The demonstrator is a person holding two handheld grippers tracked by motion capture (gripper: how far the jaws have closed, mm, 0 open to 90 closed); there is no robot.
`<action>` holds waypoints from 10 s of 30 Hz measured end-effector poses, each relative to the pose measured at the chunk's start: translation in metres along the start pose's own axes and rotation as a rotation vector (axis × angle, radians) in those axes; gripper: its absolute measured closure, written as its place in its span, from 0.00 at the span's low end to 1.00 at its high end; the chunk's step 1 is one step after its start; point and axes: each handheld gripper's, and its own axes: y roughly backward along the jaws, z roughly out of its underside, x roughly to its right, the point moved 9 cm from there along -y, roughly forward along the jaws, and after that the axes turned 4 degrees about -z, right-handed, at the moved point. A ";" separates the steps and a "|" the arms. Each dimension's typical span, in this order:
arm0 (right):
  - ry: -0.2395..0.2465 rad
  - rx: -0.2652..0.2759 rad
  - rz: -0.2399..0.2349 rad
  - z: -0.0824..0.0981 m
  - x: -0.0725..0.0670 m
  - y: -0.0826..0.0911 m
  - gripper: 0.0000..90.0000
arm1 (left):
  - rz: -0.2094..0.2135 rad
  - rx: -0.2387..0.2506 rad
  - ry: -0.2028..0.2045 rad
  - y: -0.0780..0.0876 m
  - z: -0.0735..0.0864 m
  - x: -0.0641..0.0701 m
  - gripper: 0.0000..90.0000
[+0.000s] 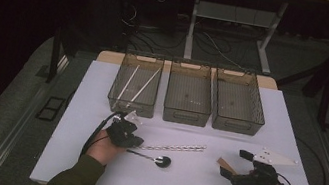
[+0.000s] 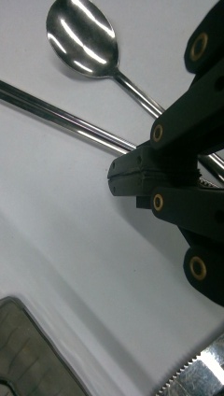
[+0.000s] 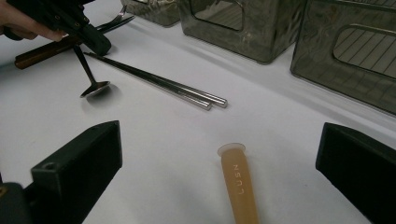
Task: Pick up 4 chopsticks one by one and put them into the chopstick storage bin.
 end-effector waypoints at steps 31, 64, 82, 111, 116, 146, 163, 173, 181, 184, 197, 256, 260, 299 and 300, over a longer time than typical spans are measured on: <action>0.003 -0.004 -0.001 0.000 0.000 -0.001 0.01 | 0.069 -0.016 -0.017 0.005 0.010 0.022 1.00; 0.003 -0.016 -0.008 0.002 -0.001 -0.004 0.01 | 0.163 0.130 -0.085 -0.040 -0.072 0.050 0.84; -0.003 -0.014 -0.008 0.001 -0.001 -0.003 0.01 | 0.142 0.095 -0.120 -0.053 -0.072 0.055 0.91; 0.005 -0.016 -0.010 0.002 -0.002 -0.003 0.01 | 0.080 0.080 -0.187 -0.057 -0.069 0.054 0.93; 0.005 -0.014 -0.009 0.001 -0.002 -0.003 0.01 | 0.064 0.107 -0.179 -0.058 -0.069 0.056 0.94; 0.007 -0.008 -0.011 0.001 -0.001 -0.003 0.01 | 0.090 0.248 -0.125 -0.025 -0.084 0.038 0.95; 0.005 -0.011 -0.012 0.001 -0.001 -0.003 0.01 | 0.088 0.457 -0.055 0.035 -0.102 0.019 0.95; 0.006 -0.014 -0.013 0.001 -0.001 -0.003 0.01 | 0.061 0.546 -0.020 0.070 -0.106 0.001 0.95; -0.002 -0.013 -0.009 0.001 -0.001 -0.003 0.01 | 0.021 0.588 0.010 0.091 -0.117 -0.029 0.95; -0.002 -0.014 -0.010 0.001 -0.001 -0.004 0.01 | 0.005 0.602 0.019 0.102 -0.129 -0.042 0.95; -0.011 -0.012 -0.010 0.001 0.000 -0.003 0.01 | -0.161 0.591 0.038 0.123 -0.174 -0.111 0.95; -0.007 -0.004 -0.013 0.000 -0.001 -0.002 0.01 | 0.000 0.273 0.017 0.048 -0.114 -0.047 0.37; -0.006 -0.005 -0.013 0.001 -0.001 -0.003 0.01 | 0.028 0.256 -0.012 0.040 -0.107 -0.028 0.43; -0.007 -0.008 -0.014 0.001 -0.001 -0.002 0.01 | 0.119 -0.025 -0.172 -0.055 -0.072 0.065 0.87; -0.008 -0.008 -0.014 0.001 -0.001 -0.002 0.01 | 0.119 -0.030 -0.175 -0.055 -0.072 0.065 0.87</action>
